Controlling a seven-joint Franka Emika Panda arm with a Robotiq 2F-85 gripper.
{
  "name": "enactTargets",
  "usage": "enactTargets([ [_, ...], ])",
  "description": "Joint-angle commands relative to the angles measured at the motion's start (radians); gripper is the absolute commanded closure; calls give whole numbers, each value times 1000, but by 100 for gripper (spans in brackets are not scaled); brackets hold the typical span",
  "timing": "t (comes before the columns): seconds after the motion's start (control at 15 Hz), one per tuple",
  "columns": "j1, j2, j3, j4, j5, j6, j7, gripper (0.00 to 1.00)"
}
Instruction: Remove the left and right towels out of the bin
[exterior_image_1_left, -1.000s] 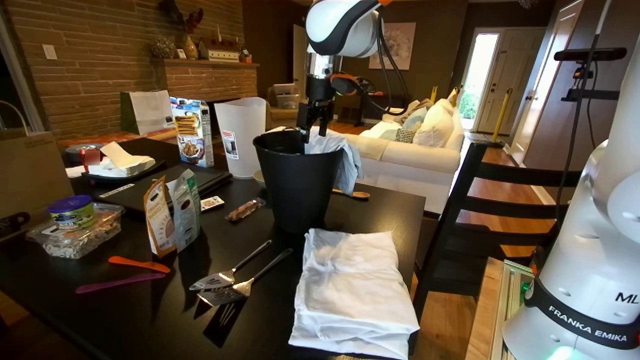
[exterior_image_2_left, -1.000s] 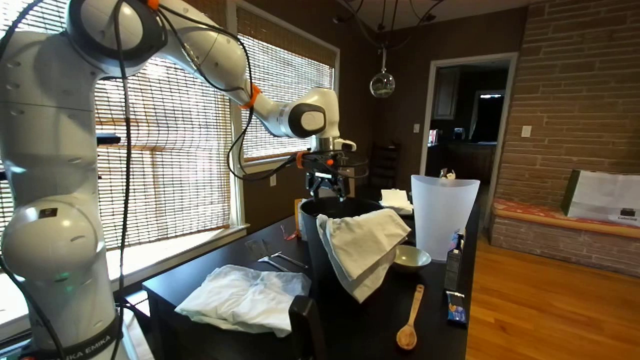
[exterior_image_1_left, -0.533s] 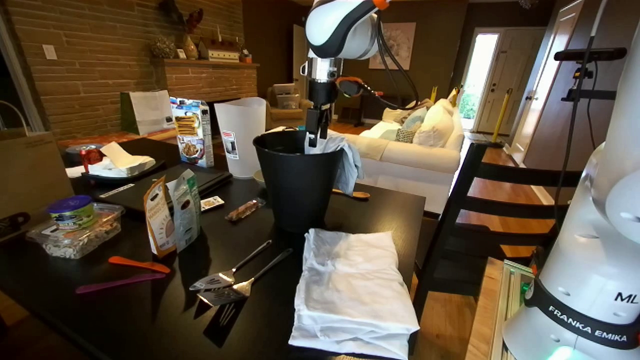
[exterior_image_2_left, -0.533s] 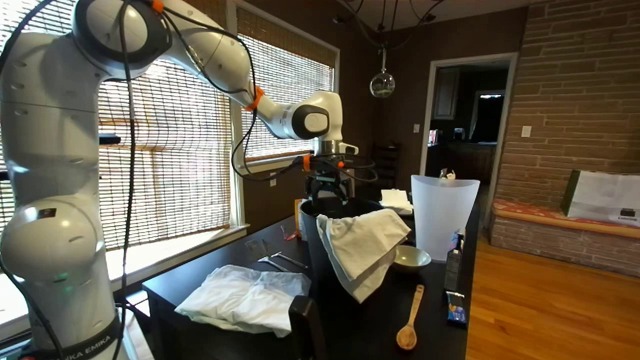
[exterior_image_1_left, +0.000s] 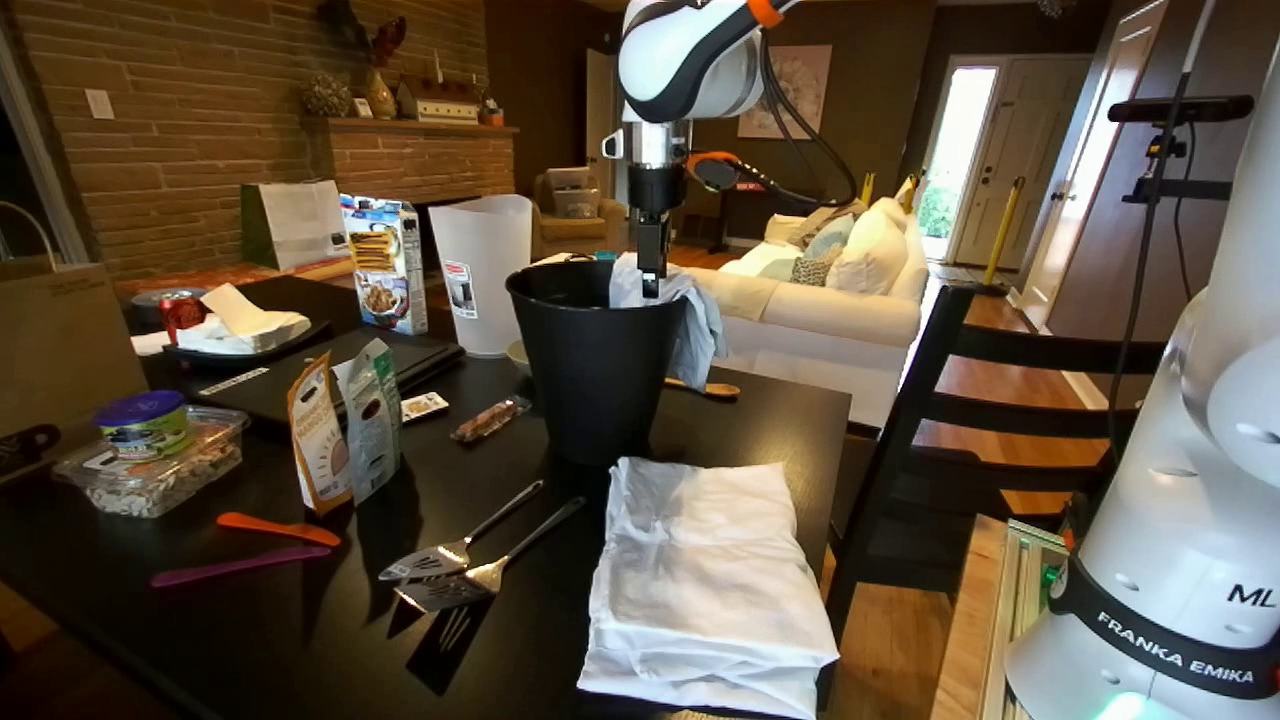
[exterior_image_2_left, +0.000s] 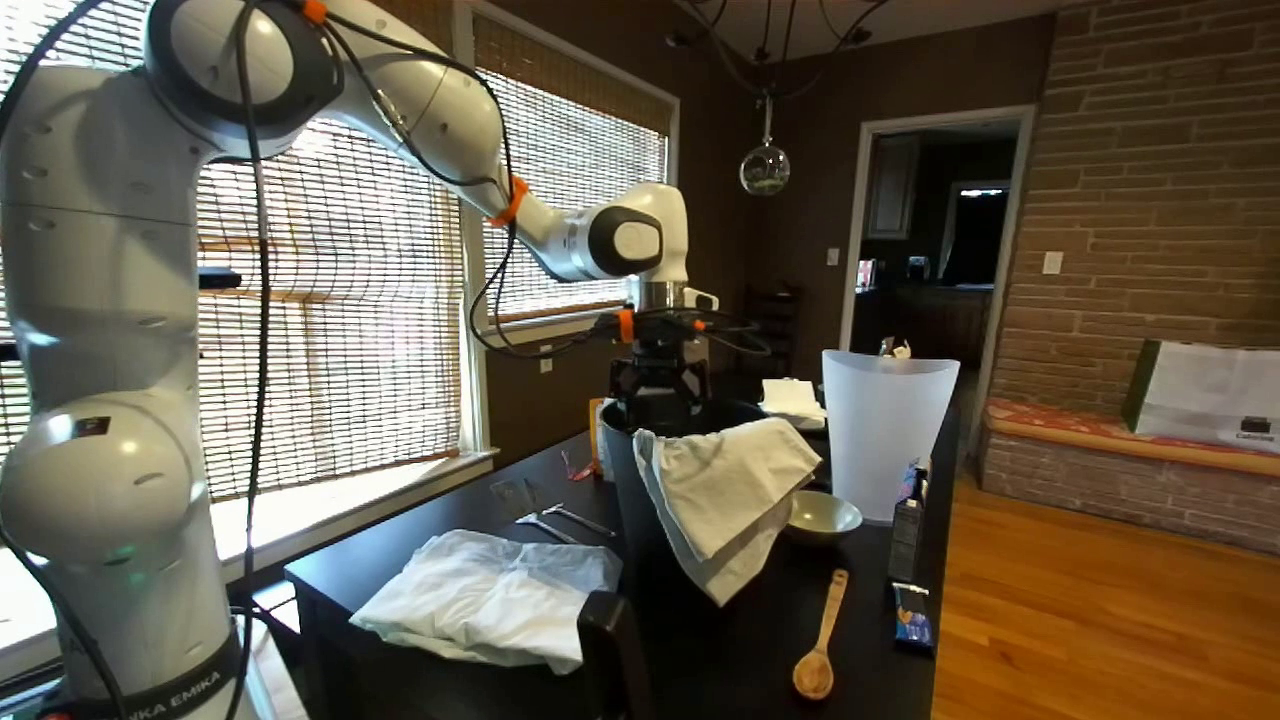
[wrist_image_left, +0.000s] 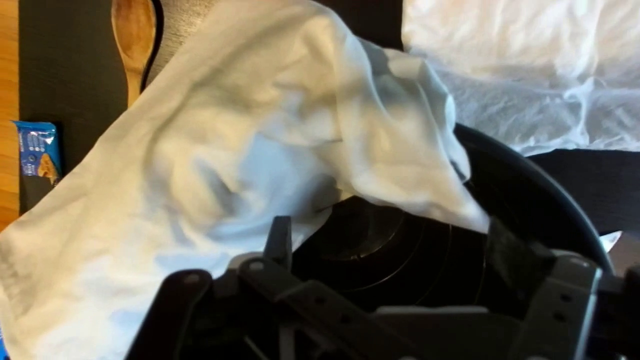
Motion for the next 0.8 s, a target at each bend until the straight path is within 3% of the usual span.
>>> enactTargets([
  [0.0, -3, 7, -1, 8, -63, -22, -46, 0],
  [0.07, -2, 7, -1, 6, -74, -21, -50, 0],
  [0.13, -2, 9, 0, 6, -80, -19, -56, 18],
  [0.2, -2, 11, 1, 6, -85, -19, -60, 26],
  [0.73, -1, 26, 2, 13, -94, -21, -79, 83],
])
